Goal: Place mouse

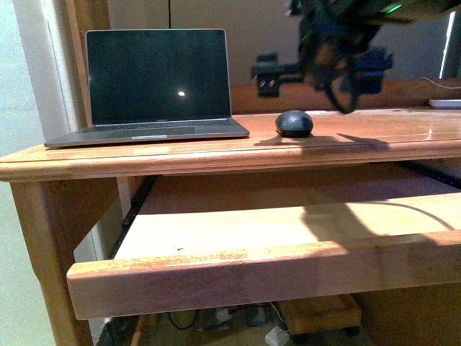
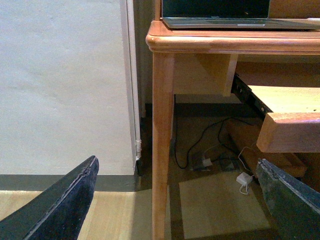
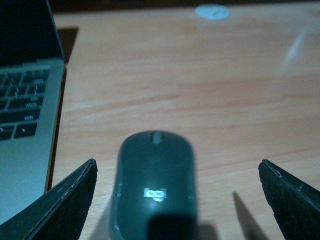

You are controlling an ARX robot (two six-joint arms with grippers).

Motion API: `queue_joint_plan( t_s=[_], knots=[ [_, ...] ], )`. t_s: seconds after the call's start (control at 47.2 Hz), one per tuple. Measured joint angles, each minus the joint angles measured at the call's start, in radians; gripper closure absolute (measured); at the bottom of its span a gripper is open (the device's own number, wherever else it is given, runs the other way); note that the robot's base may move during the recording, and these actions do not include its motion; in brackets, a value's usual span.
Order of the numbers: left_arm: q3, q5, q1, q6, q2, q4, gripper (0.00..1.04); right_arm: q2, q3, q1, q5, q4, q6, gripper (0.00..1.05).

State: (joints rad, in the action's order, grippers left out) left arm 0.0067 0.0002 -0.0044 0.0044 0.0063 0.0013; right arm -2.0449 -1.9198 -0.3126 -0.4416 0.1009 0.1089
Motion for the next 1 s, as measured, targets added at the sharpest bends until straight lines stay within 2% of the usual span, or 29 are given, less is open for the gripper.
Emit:
queue_joint_plan(
  t_s=[0.085,0.169,0.275,0.487,0.593,0.805,0.995],
  knots=[
    [0.0,0.0,0.0,0.0,0.0,0.0,0.08,0.148,0.171,0.032,0.045,-0.108,-0.012,0.07],
    [0.0,0.0,0.0,0.0,0.0,0.0,0.08,0.38,0.427,0.095,0.115,-0.229,-0.024,0.07],
    [0.0,0.0,0.0,0.0,0.0,0.0,0.08,0.603,0.709,0.166,0.208,-0.31,-0.04,0.07],
    [0.0,0.0,0.0,0.0,0.0,0.0,0.08,0.858,1.174,0.245,0.362,-0.362,-0.077,0.07],
    [0.0,0.0,0.0,0.0,0.0,0.0,0.08,0.933,1.32,0.257,0.404,-0.37,-0.087,0.07],
    [0.0,0.0,0.0,0.0,0.0,0.0,0.08,0.953,1.489,0.235,0.386,-0.436,-0.101,0.07],
    [0.0,0.0,0.0,0.0,0.0,0.0,0.08,0.783,1.469,0.123,0.287,-0.56,-0.096,0.07]
  ],
)
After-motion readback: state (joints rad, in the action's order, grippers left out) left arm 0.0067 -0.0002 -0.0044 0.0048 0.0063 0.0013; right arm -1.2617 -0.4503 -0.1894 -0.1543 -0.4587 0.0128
